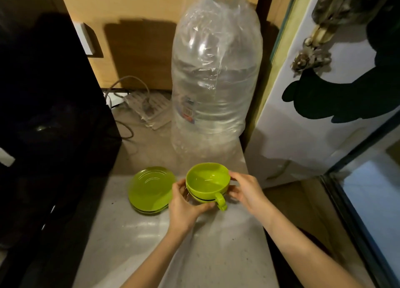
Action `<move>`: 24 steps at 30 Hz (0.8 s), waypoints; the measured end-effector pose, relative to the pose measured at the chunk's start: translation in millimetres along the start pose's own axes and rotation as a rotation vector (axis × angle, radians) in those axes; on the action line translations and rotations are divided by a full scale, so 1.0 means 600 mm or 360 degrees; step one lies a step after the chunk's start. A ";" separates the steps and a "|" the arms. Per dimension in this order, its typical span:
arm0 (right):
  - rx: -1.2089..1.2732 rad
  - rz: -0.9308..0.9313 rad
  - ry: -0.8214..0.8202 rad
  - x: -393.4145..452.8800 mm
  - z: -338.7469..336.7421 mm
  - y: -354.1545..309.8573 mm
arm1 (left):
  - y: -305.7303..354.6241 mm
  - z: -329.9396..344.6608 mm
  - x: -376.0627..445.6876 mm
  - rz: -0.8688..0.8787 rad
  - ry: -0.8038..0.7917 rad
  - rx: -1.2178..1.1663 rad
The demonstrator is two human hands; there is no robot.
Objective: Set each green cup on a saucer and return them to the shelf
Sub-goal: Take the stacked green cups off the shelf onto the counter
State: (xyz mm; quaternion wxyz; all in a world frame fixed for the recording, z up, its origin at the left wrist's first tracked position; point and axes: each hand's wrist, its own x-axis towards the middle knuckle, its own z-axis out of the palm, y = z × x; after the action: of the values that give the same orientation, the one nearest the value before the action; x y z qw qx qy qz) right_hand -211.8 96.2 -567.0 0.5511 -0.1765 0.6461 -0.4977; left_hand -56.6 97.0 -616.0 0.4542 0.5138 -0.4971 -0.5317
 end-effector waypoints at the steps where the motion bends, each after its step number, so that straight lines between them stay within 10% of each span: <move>1: -0.0006 0.0016 -0.0005 0.004 -0.002 0.003 | -0.006 0.001 0.002 -0.0025 0.0001 -0.0002; 17: -0.0379 0.0042 -0.0034 0.038 -0.009 -0.007 | 0.009 0.001 0.001 -0.0026 -0.0045 0.0422; 24: -0.1329 -0.0772 -0.0109 0.018 0.064 -0.047 | 0.053 -0.075 -0.002 0.0295 0.0148 0.0804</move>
State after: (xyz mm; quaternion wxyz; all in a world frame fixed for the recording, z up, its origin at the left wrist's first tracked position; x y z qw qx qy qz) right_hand -190.6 58.2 -545.4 0.3221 -0.5444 0.7124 -0.3039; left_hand -12.7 92.2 -583.1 0.3807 0.5870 -0.6374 -0.3228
